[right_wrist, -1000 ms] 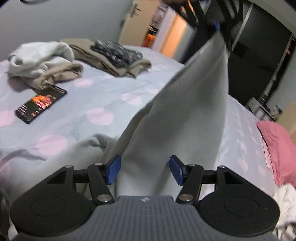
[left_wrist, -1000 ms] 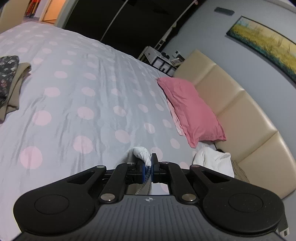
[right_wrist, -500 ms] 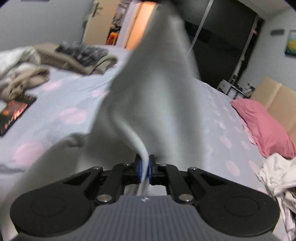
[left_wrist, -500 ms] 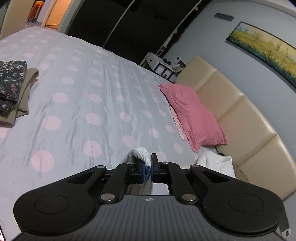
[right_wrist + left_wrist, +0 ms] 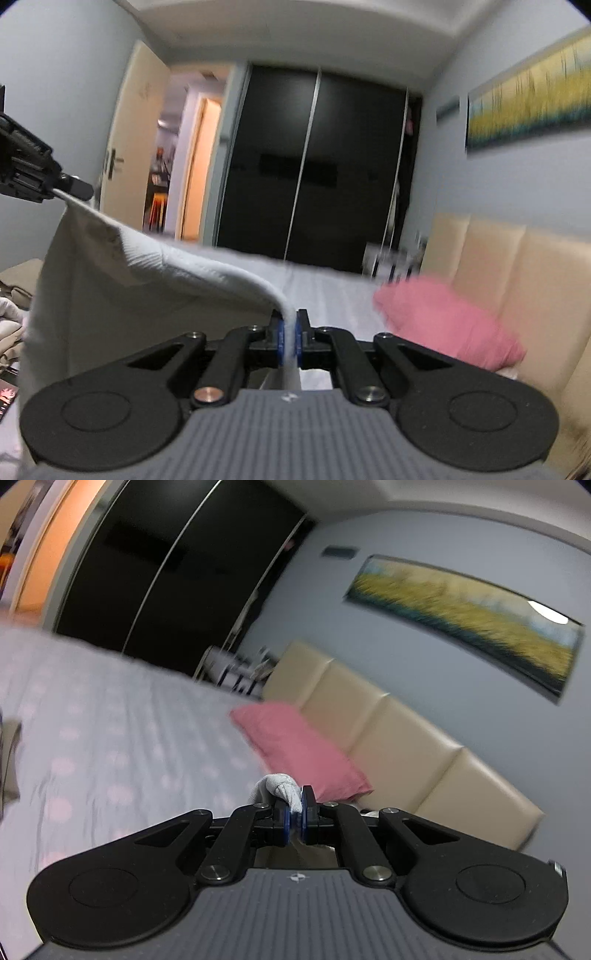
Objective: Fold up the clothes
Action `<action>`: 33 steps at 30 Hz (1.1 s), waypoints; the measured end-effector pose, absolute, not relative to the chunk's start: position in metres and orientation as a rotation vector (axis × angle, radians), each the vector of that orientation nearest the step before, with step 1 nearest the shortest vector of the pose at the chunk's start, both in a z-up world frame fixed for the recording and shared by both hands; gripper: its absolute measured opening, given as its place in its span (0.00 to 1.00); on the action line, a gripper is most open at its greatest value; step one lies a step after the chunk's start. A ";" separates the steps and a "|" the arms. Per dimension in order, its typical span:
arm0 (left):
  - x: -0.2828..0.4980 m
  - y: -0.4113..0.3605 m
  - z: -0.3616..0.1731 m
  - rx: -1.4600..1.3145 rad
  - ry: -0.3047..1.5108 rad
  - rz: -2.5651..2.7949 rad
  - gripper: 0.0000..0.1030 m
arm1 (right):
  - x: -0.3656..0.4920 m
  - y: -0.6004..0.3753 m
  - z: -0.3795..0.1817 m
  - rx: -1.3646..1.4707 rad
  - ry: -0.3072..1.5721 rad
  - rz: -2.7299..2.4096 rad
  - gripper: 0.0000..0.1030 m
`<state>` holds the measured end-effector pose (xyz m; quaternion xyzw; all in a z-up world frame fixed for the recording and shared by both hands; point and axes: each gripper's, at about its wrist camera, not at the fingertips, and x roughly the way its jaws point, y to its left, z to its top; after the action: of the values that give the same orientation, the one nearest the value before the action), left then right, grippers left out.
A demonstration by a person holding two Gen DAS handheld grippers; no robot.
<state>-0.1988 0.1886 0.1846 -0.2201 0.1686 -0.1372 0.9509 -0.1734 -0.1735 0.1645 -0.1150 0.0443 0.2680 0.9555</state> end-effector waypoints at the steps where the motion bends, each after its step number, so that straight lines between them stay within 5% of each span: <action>1: -0.212 0.186 0.195 -0.447 0.311 -0.287 0.04 | -0.180 -0.180 0.176 -0.234 0.060 0.559 0.07; 17: -0.373 0.141 0.329 -0.333 -0.042 -0.378 0.04 | -0.299 -0.265 0.328 -0.260 -0.314 0.831 0.07; 24: -0.305 0.150 0.319 -0.378 0.058 -0.336 0.04 | -0.268 -0.254 0.330 -0.311 -0.289 0.803 0.07; 33: -0.106 0.209 0.240 -0.467 0.343 -0.105 0.04 | -0.100 -0.162 0.274 -0.452 -0.084 0.746 0.07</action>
<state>-0.1056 0.2095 0.2399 -0.2301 0.1691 -0.0519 0.9570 -0.1001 -0.1616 0.2745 -0.2187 -0.0407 0.3613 0.9055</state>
